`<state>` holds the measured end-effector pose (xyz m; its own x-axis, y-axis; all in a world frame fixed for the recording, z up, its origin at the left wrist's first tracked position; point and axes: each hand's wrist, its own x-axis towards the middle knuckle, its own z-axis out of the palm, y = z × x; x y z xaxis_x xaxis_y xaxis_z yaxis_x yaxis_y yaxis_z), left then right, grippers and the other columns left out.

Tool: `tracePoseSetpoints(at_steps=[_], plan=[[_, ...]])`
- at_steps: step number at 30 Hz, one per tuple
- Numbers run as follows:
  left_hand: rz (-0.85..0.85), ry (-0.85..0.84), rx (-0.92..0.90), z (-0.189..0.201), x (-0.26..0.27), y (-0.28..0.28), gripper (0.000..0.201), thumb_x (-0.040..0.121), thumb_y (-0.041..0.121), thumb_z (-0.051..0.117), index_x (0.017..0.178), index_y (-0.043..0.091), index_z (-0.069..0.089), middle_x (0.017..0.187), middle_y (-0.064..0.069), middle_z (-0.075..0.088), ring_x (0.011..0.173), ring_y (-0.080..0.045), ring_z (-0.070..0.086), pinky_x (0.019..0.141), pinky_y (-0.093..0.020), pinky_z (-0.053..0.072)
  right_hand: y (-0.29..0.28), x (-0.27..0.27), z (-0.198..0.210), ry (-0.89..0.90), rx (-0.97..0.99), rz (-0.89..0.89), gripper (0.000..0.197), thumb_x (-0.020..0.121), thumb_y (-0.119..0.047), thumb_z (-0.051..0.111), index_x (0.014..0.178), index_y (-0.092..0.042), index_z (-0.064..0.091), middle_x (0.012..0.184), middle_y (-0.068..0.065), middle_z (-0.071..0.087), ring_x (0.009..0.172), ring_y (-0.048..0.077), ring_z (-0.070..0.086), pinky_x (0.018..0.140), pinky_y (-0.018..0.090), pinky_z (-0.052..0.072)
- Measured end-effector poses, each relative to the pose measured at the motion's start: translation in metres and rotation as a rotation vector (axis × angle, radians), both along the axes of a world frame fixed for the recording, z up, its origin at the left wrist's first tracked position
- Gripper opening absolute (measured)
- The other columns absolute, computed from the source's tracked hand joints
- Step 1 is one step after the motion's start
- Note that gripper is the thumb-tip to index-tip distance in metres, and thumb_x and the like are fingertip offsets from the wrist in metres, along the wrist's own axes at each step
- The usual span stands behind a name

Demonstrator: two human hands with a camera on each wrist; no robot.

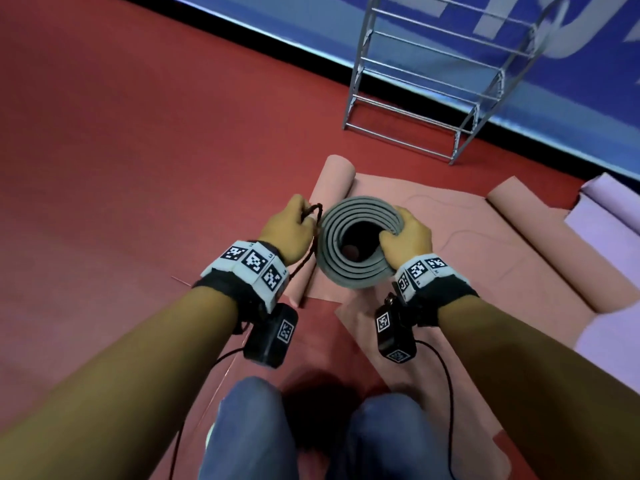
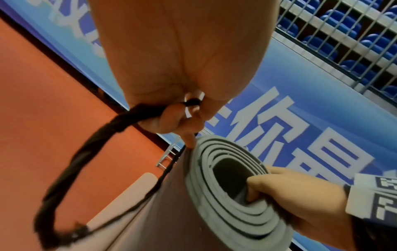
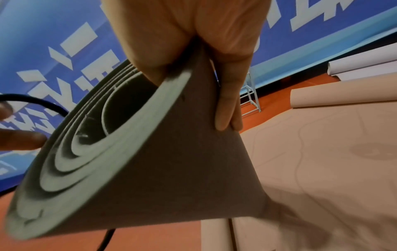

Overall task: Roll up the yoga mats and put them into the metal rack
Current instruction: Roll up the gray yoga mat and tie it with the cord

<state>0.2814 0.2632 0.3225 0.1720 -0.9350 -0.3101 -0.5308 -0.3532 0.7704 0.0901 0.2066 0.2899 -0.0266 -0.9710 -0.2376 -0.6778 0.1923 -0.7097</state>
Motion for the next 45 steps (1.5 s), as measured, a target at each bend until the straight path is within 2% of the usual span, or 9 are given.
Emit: tracePoseSetpoints(at_steps=[3, 6, 10, 14, 23, 27, 34, 39, 45], plan=[[-0.039, -0.013, 0.014, 0.045, -0.014, 0.006, 0.013, 0.099, 0.019, 0.047, 0.086, 0.018, 0.043, 0.089, -0.008, 0.057, 0.083, -0.027, 0.051, 0.07, -0.034, 0.035, 0.011, -0.012, 0.046, -0.009, 0.041, 0.003, 0.048, 0.084, -0.007, 0.056, 0.131, -0.016, 0.06, 0.106, 0.006, 0.069, 0.09, 0.019, 0.061, 0.08, 0.017, 0.04], [-0.071, -0.041, 0.033, 0.098, -0.029, 0.015, 0.005, 0.097, 0.016, 0.051, 0.094, 0.018, 0.048, 0.102, -0.011, 0.048, 0.092, -0.022, 0.044, 0.07, -0.024, 0.026, 0.026, -0.023, 0.099, -0.023, 0.09, 0.001, 0.045, 0.084, -0.006, 0.057, 0.127, -0.017, 0.062, 0.097, 0.001, 0.064, 0.087, 0.017, 0.057, 0.077, 0.016, 0.039], [-0.054, -0.021, 0.026, 0.149, -0.043, 0.025, 0.017, 0.091, 0.006, 0.056, 0.108, 0.011, 0.057, 0.104, -0.008, 0.039, 0.09, -0.018, 0.041, 0.073, -0.016, 0.028, 0.043, -0.034, 0.155, -0.036, 0.106, 0.021, 0.042, 0.085, -0.005, 0.057, 0.126, -0.017, 0.062, 0.095, 0.003, 0.063, 0.086, 0.017, 0.054, 0.068, 0.011, 0.033], [-0.056, -0.012, -0.004, 0.186, -0.045, 0.029, 0.019, 0.089, 0.0, 0.055, 0.1, 0.015, 0.055, 0.102, -0.01, 0.04, 0.083, -0.019, 0.042, 0.069, -0.016, 0.028, 0.05, -0.037, 0.201, -0.031, 0.135, 0.028, 0.04, 0.085, -0.007, 0.057, 0.123, -0.019, 0.063, 0.091, -0.001, 0.061, 0.082, 0.017, 0.055, 0.068, 0.016, 0.037], [-0.281, -0.024, -0.04, 0.23, -0.042, 0.022, 0.035, 0.089, 0.003, 0.057, 0.122, 0.016, 0.061, 0.106, -0.004, 0.034, 0.096, -0.015, 0.039, 0.082, -0.012, 0.028, 0.072, -0.029, 0.247, 0.01, 0.216, -0.003, 0.039, 0.081, -0.008, 0.06, 0.118, -0.02, 0.065, 0.091, 0.0, 0.063, 0.079, 0.018, 0.056, 0.068, 0.02, 0.039], [-0.307, -0.009, -0.013, 0.22, -0.04, 0.025, 0.018, 0.095, 0.01, 0.054, 0.106, 0.017, 0.066, 0.105, -0.002, 0.036, 0.097, -0.014, 0.039, 0.079, -0.015, 0.028, 0.081, -0.024, 0.235, 0.007, 0.265, -0.036, 0.042, 0.08, -0.008, 0.062, 0.12, -0.021, 0.064, 0.094, 0.002, 0.064, 0.079, 0.018, 0.056, 0.062, 0.017, 0.041], [-0.564, -0.067, 0.1, 0.159, -0.025, 0.055, 0.035, 0.099, 0.018, 0.049, 0.134, 0.014, 0.057, 0.122, -0.006, 0.039, 0.121, -0.021, 0.045, 0.104, -0.015, 0.023, 0.107, -0.013, 0.163, -0.026, 0.371, -0.014, 0.047, 0.081, -0.003, 0.063, 0.126, -0.018, 0.063, 0.092, -0.001, 0.062, 0.085, 0.017, 0.058, 0.055, 0.006, 0.037], [-0.683, -0.065, 0.181, 0.108, -0.027, 0.087, 0.048, 0.091, 0.03, 0.041, 0.135, 0.02, 0.056, 0.141, -0.006, 0.032, 0.135, -0.024, 0.03, 0.114, -0.026, 0.023, 0.131, -0.016, 0.095, -0.016, 0.474, -0.022, 0.045, 0.079, -0.003, 0.063, 0.118, -0.026, 0.063, 0.097, -0.005, 0.067, 0.095, 0.016, 0.063, 0.075, 0.016, 0.042], [-0.822, -0.153, 0.22, 0.054, -0.02, 0.095, 0.066, 0.085, 0.028, 0.068, 0.145, 0.028, 0.041, 0.148, -0.003, 0.017, 0.135, -0.025, 0.023, 0.114, -0.03, 0.027, 0.15, -0.021, 0.023, 0.135, 0.593, -0.031, 0.067, 0.073, -0.027, 0.064, 0.139, -0.032, 0.05, 0.121, 0.005, 0.067, 0.11, 0.027, 0.063, 0.097, 0.033, 0.049]])
